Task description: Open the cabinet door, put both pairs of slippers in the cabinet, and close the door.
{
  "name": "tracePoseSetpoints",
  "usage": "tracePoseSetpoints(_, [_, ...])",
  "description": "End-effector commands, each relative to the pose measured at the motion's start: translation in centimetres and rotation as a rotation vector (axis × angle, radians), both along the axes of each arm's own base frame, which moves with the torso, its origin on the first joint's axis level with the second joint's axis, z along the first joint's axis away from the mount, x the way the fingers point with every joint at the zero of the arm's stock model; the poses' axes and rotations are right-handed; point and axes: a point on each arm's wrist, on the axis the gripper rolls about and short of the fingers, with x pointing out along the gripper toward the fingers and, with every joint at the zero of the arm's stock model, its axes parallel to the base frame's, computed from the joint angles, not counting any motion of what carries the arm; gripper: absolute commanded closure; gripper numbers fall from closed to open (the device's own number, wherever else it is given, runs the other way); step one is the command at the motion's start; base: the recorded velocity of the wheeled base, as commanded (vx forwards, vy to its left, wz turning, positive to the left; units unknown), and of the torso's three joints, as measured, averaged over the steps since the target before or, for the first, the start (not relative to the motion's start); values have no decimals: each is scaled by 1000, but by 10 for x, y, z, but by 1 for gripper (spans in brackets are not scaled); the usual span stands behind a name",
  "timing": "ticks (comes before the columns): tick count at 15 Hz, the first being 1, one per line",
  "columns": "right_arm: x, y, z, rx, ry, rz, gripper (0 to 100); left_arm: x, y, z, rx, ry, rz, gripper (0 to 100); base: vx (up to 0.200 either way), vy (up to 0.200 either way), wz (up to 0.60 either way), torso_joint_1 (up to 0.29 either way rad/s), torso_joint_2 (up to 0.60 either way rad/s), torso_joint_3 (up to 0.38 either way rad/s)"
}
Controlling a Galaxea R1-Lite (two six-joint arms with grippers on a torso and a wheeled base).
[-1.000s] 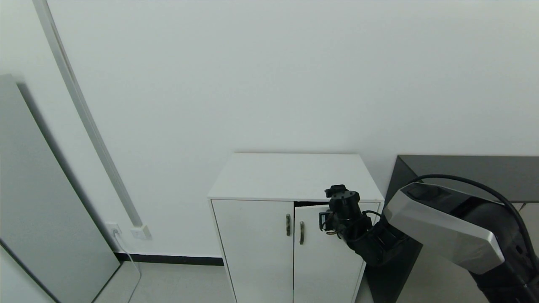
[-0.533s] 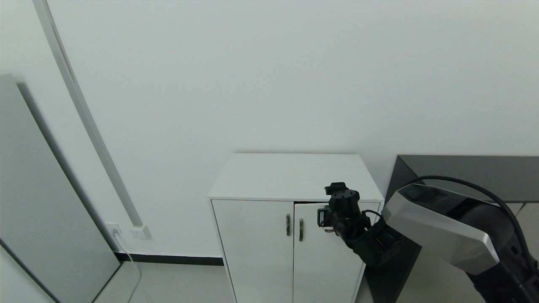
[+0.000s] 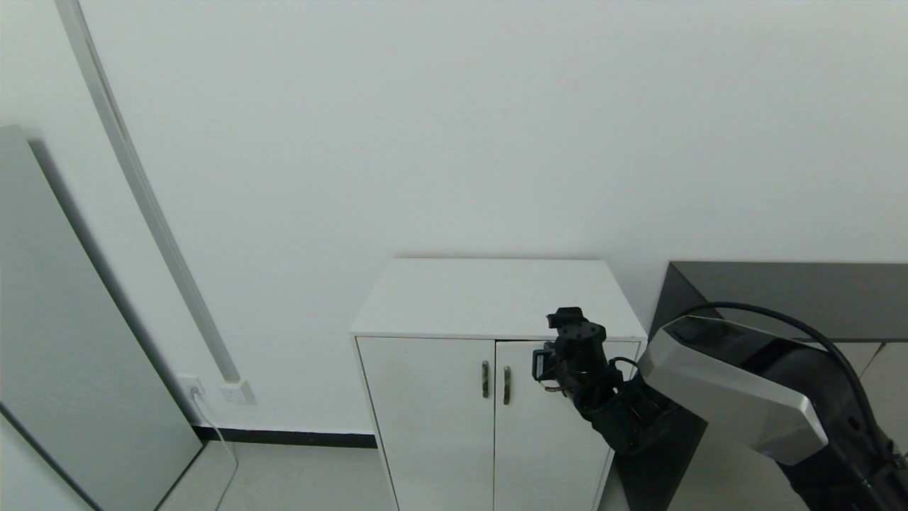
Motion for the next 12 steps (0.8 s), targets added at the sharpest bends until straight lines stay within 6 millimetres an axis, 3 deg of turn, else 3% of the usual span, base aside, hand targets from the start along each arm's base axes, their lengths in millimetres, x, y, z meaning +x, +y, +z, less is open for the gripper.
tracePoseSetpoints(1, [0,1,-3,7,-11,2,100,0,0,0,0,1,0,100,0,0,0,0,0,0])
tracePoseSetpoints(12, [0,8,-30,7,-11,16,100,0,0,0,0,1,0,100,0,0,0,0,0,0])
